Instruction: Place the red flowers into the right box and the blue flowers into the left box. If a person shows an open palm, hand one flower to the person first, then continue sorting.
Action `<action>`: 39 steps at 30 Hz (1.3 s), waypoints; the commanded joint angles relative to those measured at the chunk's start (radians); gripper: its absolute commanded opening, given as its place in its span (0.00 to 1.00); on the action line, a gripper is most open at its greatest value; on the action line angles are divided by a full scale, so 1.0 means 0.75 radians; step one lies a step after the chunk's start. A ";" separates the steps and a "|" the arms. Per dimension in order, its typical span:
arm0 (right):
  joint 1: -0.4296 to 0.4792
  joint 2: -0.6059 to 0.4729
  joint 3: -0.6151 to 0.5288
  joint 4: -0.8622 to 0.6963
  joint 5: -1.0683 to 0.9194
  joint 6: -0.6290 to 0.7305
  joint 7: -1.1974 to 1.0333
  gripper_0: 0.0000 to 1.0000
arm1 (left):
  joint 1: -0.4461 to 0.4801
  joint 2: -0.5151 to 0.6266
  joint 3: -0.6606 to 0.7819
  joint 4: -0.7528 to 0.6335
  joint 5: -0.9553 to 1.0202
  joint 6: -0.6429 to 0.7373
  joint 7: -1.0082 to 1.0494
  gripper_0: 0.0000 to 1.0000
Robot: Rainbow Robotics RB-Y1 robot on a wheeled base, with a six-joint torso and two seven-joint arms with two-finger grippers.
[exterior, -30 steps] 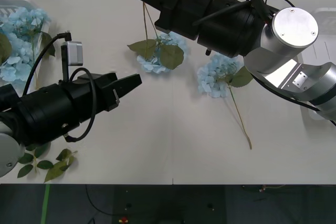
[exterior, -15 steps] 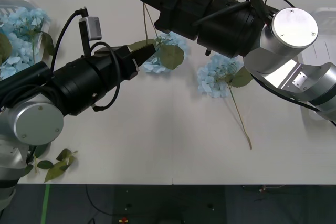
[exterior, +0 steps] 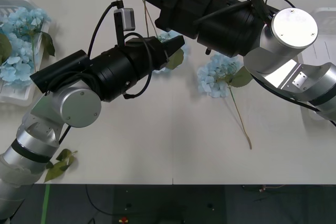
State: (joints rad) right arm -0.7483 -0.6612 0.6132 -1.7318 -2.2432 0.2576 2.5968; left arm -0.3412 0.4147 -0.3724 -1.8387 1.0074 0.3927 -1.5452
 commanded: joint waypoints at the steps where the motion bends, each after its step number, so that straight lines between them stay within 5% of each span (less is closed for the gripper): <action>1: -0.039 0.023 0.007 -0.039 0.011 -0.012 0.033 0.00 | -0.073 -0.038 -0.011 -0.003 -0.016 -0.022 -0.055 1.00; 9: -0.039 0.023 0.009 -0.039 0.011 -0.027 0.033 0.00 | -0.142 -0.040 -0.011 0.040 -0.042 -0.022 -0.061 0.99; 11: -0.039 0.023 0.007 -0.039 0.011 -0.029 0.033 0.00 | -0.155 -0.040 -0.011 0.050 -0.046 -0.022 -0.061 0.86; 12: -0.039 0.023 0.007 -0.039 0.011 -0.029 0.033 0.00 | -0.159 -0.040 -0.011 0.052 -0.049 -0.022 -0.063 0.74; 14: -0.039 0.023 0.007 -0.039 0.013 -0.029 0.033 0.00 | -0.163 -0.040 -0.011 0.059 -0.051 -0.022 -0.061 0.17; 16: -0.039 0.023 0.007 -0.039 0.011 -0.029 0.033 0.00 | -0.165 -0.040 -0.011 0.061 -0.053 -0.022 -0.057 0.00; 37: -0.041 0.020 0.009 -0.039 0.019 -0.031 0.037 0.00 | -0.167 -0.023 -0.009 0.071 -0.069 -0.022 -0.057 0.00; 39: -0.041 0.016 0.007 -0.039 0.027 -0.031 0.041 0.51 | -0.167 -0.015 -0.009 0.071 -0.069 -0.022 -0.057 0.00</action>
State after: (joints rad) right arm -0.7485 -0.6612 0.6134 -1.7314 -2.2379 0.2376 2.5971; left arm -0.4186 0.4110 -0.3725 -1.7767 0.9675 0.3884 -1.5452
